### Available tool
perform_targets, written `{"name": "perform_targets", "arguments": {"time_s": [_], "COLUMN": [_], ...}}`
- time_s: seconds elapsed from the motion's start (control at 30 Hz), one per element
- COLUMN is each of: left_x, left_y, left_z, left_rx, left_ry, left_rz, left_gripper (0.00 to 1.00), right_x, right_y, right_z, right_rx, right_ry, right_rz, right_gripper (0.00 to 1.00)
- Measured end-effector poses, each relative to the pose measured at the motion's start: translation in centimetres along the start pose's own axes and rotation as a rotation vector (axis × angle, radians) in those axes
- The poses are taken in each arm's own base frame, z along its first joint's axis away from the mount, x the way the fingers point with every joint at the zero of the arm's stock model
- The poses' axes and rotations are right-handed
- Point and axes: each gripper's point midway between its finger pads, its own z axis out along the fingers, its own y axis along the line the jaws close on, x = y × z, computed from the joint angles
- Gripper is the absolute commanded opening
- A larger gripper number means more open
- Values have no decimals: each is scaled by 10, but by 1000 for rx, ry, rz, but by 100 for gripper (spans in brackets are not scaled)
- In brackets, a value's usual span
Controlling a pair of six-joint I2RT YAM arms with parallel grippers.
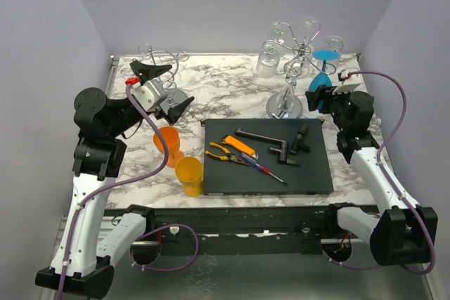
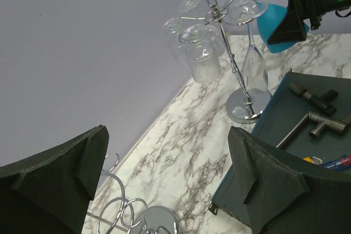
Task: Place the wine glass upside down on the wine glass rack
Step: Turn the wine glass upside down at the wine rack.
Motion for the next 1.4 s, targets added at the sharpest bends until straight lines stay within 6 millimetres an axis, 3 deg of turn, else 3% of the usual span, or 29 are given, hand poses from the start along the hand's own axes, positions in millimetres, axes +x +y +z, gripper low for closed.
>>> {"name": "perform_targets", "arguments": {"time_s": [0.33, 0.7, 0.9, 1.13, 1.2, 1.23, 1.4], "left_x": [0, 0, 1, 1, 1, 2, 3], "left_y": [-1, -1, -1, -1, -1, -1, -2], "left_z": [0, 0, 0, 0, 0, 0, 0], "left_rx": [2, 4, 4, 5, 5, 5, 6], "left_ry": [-1, -1, 0, 1, 1, 1, 4], "left_rz": [0, -1, -2, -3, -3, -3, -7], "left_gripper": [99, 99, 99, 99, 99, 99, 99], "right_x": [-13, -3, -4, 11, 14, 14, 20], "right_y": [10, 13, 8, -1, -2, -3, -5], "right_z": [-12, -26, -34, -35, -35, -35, -34], "right_rx": [-59, -68, -29, 31, 42, 45, 68], "right_ry": [-47, -55, -90, -83, -81, -81, -61], "right_rz": [-53, -73, -48, 25, 45, 54, 89], "right_gripper": [57, 57, 62, 80, 90, 100, 100]}}
